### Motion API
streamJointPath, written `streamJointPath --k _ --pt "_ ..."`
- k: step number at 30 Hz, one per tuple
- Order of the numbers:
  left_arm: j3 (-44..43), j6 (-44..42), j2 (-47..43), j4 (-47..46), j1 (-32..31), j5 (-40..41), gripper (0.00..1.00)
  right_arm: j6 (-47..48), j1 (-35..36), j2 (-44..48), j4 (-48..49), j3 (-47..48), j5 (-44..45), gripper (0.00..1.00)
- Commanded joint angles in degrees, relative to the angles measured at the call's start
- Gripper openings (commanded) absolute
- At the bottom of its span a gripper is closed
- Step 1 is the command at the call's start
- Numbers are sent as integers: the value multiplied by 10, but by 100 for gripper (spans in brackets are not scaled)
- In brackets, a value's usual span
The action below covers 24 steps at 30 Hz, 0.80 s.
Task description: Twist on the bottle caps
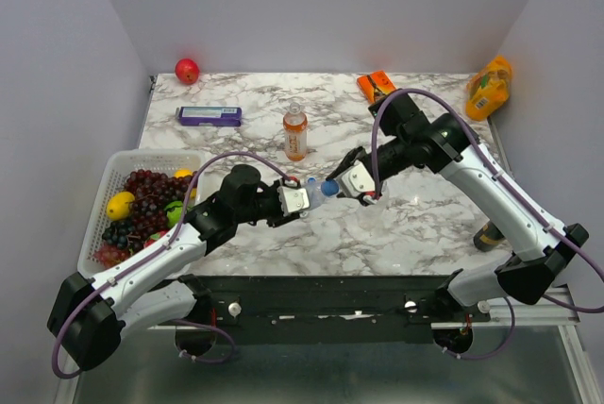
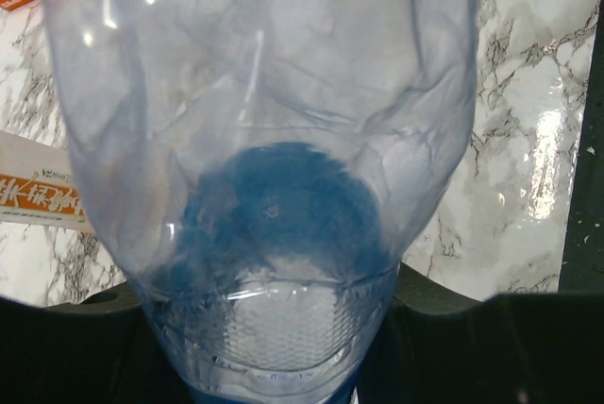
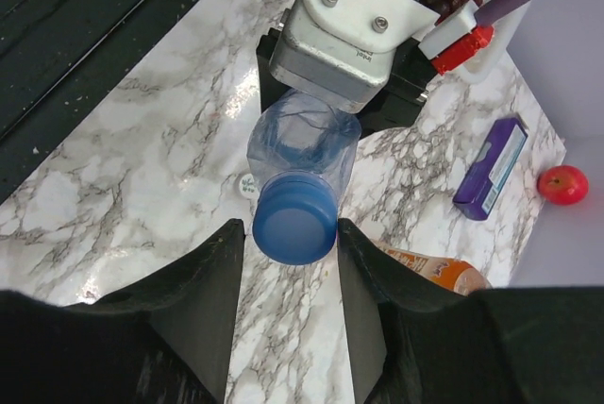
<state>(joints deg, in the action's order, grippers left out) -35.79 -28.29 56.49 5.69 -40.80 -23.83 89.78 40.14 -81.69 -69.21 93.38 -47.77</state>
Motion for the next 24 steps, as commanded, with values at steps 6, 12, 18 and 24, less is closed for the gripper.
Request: streamJointPath --k 6,12,18,24 --pt "-11 19 5 -23 3 -20 0 33 6 12 -11 -12 -27 47" --pt "-17 30 17 -29 3 -25 0 18 6 28 26 -34 -39 47" --pt "-22 37 25 -34 3 -31 0 19 6 33 29 -39 -43 48" --pt "-23 43 28 -44 4 -24 0 -7 6 21 26 -21 -46 12"
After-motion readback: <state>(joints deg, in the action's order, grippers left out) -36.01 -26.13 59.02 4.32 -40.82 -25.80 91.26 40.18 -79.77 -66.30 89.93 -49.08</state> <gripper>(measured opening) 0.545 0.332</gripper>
